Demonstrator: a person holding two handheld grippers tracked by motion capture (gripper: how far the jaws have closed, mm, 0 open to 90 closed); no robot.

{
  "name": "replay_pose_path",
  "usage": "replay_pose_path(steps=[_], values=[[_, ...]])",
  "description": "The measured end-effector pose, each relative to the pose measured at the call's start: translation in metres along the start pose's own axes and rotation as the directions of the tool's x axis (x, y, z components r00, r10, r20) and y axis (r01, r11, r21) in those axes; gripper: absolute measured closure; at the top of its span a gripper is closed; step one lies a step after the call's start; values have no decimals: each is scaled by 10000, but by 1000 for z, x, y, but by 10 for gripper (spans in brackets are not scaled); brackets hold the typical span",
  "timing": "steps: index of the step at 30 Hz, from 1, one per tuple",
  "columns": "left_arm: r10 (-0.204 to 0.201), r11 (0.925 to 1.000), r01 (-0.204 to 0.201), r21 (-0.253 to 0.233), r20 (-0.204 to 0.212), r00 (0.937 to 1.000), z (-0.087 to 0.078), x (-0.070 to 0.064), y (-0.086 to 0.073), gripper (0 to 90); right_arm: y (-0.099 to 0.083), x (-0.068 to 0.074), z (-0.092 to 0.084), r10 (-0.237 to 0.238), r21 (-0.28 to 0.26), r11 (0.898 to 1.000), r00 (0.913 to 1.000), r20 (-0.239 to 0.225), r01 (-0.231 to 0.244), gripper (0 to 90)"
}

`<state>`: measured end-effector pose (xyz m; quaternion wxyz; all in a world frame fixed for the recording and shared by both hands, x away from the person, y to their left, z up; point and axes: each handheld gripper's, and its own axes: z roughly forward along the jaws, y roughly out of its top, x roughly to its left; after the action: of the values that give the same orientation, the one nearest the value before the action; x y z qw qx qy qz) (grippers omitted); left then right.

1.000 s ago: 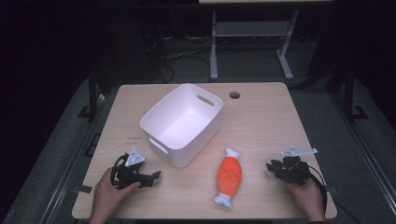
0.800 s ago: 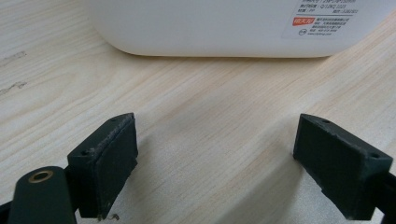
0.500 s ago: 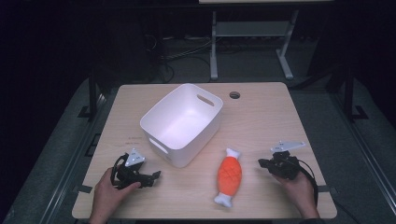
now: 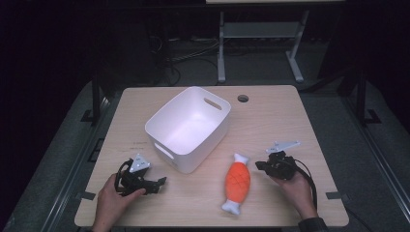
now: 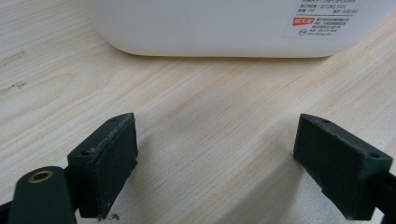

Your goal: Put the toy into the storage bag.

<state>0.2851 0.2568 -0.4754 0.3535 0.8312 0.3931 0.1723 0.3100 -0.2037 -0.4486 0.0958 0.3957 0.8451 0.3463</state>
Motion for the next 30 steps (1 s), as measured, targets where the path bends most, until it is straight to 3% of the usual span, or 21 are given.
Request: replay_pose_path(steps=[14,30], values=[[3,10000,-3,2,-3,10000,0,0,0,127,15,7,22,-195,383,9991,9996,-219,204,897],[22,10000,-22,18,-3,10000,0,0,0,127,38,14,42,-463,321,9983,9972,-588,482,897]])
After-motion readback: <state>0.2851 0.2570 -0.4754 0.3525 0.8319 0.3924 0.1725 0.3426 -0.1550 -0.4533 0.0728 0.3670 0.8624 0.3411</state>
